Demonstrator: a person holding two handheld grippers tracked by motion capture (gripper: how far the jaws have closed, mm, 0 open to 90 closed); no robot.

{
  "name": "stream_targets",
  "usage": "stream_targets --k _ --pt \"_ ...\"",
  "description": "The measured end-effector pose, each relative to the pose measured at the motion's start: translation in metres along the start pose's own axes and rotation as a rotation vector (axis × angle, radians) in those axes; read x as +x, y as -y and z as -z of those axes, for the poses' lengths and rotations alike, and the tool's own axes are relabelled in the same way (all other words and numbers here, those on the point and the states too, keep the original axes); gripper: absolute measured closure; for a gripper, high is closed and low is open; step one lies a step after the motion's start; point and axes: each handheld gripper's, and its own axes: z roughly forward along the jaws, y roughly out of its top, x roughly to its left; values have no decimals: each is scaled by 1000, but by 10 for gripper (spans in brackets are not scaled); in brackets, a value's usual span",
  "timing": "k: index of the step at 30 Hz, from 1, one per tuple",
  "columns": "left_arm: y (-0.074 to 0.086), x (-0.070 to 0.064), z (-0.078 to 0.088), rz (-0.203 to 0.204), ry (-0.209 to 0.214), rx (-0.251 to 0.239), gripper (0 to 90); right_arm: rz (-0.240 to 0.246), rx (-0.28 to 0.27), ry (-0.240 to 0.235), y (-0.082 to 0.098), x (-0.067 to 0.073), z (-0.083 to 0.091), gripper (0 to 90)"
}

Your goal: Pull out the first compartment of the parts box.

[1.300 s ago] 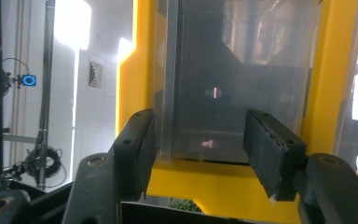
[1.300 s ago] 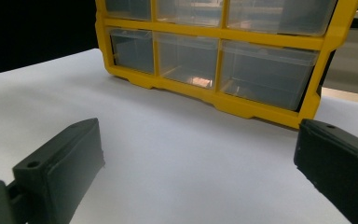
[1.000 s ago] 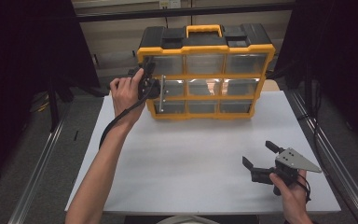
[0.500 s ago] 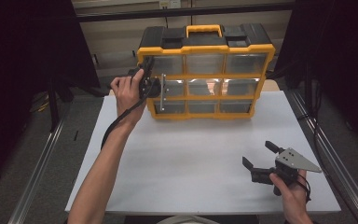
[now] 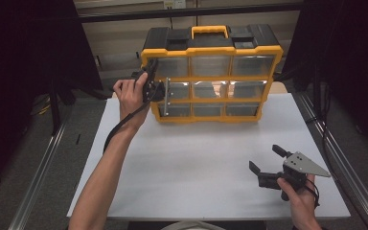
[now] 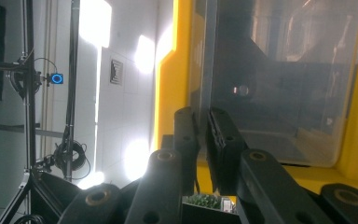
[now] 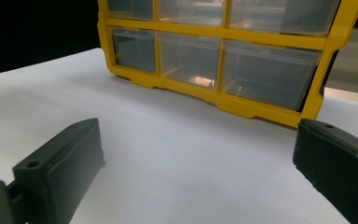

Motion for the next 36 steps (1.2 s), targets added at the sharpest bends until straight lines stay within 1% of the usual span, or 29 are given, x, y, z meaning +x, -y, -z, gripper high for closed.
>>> stream_targets --k 1,3,4,5,6,7,9,10,11,12,13,14,15,16,18,19,20,21,22,23,24,25,27,28,29,31,32,35,36 --pt "0 -1 1 -2 -10 -4 830 5 -4 -2 0 0 0 11" --pt "0 -1 2 18 -1 1 828 3 -7 -3 0 0 0 11" --pt "-1 0 2 21 -1 -4 826 3 -6 -2 0 0 0 11" --pt "0 0 2 19 -4 -13 825 6 -7 -1 0 -1 0 11" --pt "-1 1 4 6 -6 -9 825 3 -6 -1 0 0 0 12" --pt "-1 0 4 19 -1 -8 825 3 -3 -2 0 0 0 11" --pt "-1 1 6 10 -6 -14 824 7 -3 -4 0 0 0 11" --pt "0 1 6 11 -16 -29 823 2 1 -5 0 0 0 11" --pt "0 1 7 10 -13 -21 823 3 -3 -3 0 0 0 12" --pt "0 1 9 9 -22 -27 823 3 -3 -2 0 0 0 12" --pt "1 1 10 14 -26 -21 824 5 -4 -5 0 0 0 11" --pt "2 1 11 29 -8 -21 824 6 -9 -5 0 0 0 11" --pt "2 2 10 17 -12 -31 822 2 -7 -6 0 0 0 11" --pt "2 2 11 26 1 -28 820 1 -5 -5 0 0 -1 11" --pt "2 3 11 28 7 -28 814 3 -3 -6 0 0 -1 11" --pt "3 3 11 39 8 -34 808 0 -2 -6 0 0 -1 11" --pt "3 4 11 29 -2 -41 800 0 -2 -7 0 0 -1 11" --pt "3 4 11 41 12 -34 794 3 -4 -6 0 0 0 11" --pt "3 4 10 42 18 -30 789 4 -4 -5 0 0 0 11" --pt "4 5 9 41 27 -43 782 3 -7 -4 0 0 -1 11" --pt "4 6 9 29 23 -39 779 2 -6 -4 0 -1 0 11" --pt "4 7 9 36 32 -36 777 4 -7 -5 0 -1 0 11" --pt "4 9 8 32 40 -32 771 3 -6 -5 0 -1 0 11" --pt "4 10 8 23 31 -30 765 2 -6 -5 0 -1 0 11" --pt "4 11 7 23 44 -40 758 2 -6 -5 0 -1 0 11" --pt "3 11 6 11 49 -32 753 6 -7 -7 0 0 0 11" --pt "2 12 6 -7 50 -32 755 4 -6 -8 0 0 0 10" --pt "2 12 5 -4 70 -28 785 7 -6 -13 0 0 0 10" --pt "2 12 5 -4 67 -30 799 7 -5 -9 0 0 0 10"
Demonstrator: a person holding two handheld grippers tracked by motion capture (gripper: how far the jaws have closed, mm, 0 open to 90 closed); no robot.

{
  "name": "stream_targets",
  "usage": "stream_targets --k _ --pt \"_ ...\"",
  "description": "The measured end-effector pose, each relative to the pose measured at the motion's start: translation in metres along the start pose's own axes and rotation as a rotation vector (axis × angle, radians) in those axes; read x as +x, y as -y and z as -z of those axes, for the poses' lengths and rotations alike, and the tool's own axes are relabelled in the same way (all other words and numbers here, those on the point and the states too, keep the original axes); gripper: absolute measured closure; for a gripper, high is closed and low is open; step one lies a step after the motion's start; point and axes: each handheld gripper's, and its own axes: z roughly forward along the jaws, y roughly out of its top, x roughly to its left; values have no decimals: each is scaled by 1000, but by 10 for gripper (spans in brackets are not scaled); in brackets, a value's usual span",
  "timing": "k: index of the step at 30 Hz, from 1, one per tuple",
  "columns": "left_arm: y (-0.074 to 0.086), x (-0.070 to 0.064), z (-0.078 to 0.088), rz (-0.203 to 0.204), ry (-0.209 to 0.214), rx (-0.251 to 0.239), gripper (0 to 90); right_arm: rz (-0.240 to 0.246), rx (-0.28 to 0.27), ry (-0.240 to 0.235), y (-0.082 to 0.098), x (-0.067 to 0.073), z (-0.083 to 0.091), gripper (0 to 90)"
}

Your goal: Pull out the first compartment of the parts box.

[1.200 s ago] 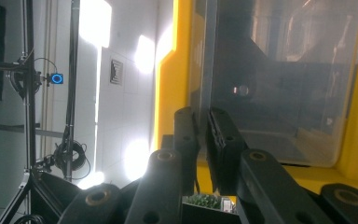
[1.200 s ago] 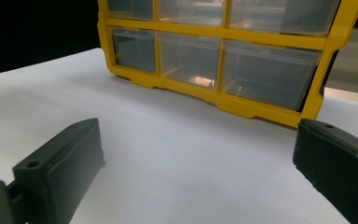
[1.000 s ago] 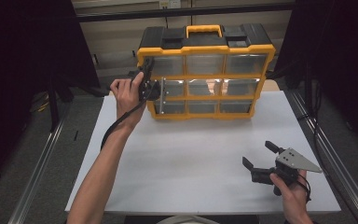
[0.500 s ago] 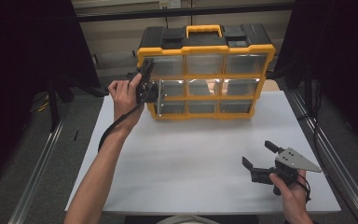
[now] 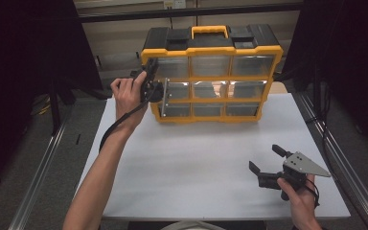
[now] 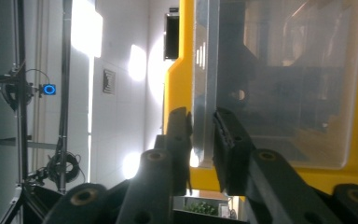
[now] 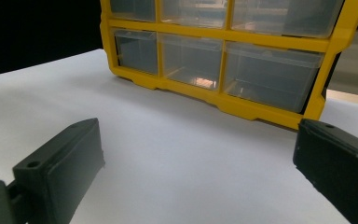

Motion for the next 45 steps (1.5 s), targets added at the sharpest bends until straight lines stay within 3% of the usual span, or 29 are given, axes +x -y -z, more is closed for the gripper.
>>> stream_targets --k 4,5,8,13,21,22,38,45 --pt "-1 0 1 0 -5 -2 804 -1 -4 0 0 0 0 10" --pt "0 -1 0 5 -11 -21 804 -1 -4 2 0 0 0 10" --pt "-3 1 4 4 -4 8 804 0 -6 2 0 -1 0 10" --pt "-2 -1 7 17 -15 -23 802 -3 -4 -2 0 0 0 10" --pt "-2 1 12 13 -23 -24 802 -1 -7 -2 0 0 1 8" --pt "-2 0 13 31 -15 -17 802 -1 -6 -2 0 0 1 8" --pt "-1 -1 20 49 -25 -28 799 3 -10 1 0 0 1 4" --pt "-3 0 24 41 -29 -28 800 5 -11 3 0 -1 1 4"
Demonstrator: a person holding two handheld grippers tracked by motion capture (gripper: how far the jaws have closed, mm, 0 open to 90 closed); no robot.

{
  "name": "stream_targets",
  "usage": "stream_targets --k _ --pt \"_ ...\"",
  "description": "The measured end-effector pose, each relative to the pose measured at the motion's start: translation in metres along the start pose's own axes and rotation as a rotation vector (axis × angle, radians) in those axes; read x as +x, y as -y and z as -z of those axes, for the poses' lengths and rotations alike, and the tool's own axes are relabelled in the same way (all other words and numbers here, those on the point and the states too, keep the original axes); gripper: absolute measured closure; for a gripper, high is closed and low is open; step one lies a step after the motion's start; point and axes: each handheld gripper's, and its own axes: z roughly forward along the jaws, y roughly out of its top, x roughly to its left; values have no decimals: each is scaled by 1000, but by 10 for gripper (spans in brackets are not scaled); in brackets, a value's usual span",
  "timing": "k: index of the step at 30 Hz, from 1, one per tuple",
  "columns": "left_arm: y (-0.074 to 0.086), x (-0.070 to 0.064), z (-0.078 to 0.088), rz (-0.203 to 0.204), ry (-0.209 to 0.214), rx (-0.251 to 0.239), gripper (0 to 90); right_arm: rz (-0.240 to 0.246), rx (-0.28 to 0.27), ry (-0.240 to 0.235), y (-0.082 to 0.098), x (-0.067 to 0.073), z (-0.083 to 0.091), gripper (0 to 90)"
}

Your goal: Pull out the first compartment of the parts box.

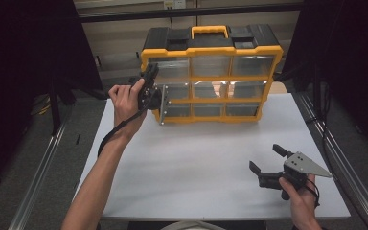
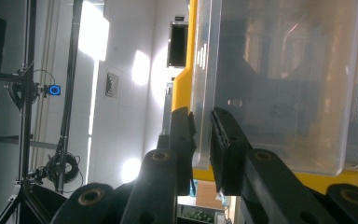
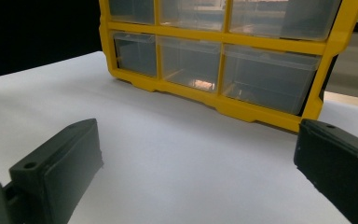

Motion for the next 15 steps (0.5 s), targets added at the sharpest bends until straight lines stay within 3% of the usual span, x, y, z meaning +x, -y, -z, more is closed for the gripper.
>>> stream_targets --k 15 --pt "-1 -1 7 7 -4 -10 800 6 1 -1 0 1 -1 3"
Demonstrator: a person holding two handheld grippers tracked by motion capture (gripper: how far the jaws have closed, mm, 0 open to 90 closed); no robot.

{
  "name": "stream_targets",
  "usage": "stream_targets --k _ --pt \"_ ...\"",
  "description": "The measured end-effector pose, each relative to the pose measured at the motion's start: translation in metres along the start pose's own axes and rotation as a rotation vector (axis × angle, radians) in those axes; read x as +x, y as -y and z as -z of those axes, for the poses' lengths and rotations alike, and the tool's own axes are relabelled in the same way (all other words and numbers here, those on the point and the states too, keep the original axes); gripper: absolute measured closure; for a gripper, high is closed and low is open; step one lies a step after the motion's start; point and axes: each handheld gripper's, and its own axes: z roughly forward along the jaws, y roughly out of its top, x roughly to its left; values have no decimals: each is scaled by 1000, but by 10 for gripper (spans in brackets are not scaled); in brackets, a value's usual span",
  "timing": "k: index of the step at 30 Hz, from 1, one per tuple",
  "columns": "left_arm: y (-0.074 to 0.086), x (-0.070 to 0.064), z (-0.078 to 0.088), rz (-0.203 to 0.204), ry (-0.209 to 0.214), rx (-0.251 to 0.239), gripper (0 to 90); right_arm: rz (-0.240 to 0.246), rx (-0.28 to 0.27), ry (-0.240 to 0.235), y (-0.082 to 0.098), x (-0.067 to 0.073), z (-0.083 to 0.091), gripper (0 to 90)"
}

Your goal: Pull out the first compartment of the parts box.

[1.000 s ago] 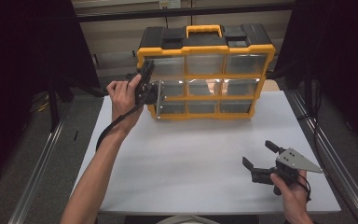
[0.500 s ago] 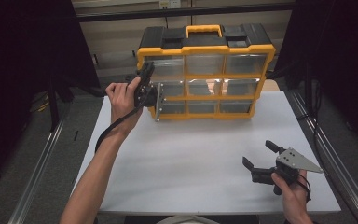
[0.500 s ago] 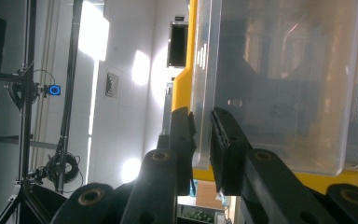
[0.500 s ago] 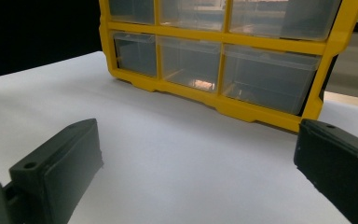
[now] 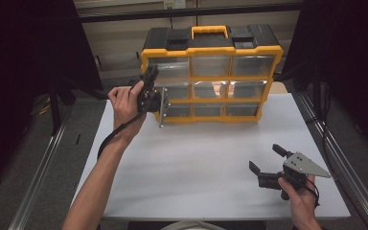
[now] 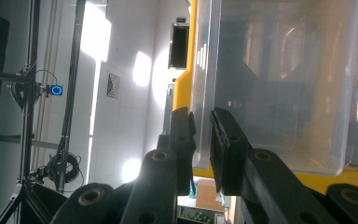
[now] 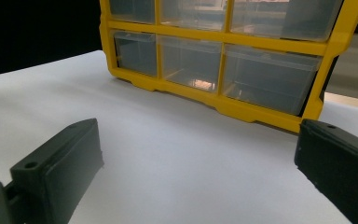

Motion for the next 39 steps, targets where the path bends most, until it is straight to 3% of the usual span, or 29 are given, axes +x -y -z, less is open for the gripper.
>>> stream_targets --k 39 --pt "-3 -3 29 8 -47 -48 800 5 -3 2 0 0 1 3"
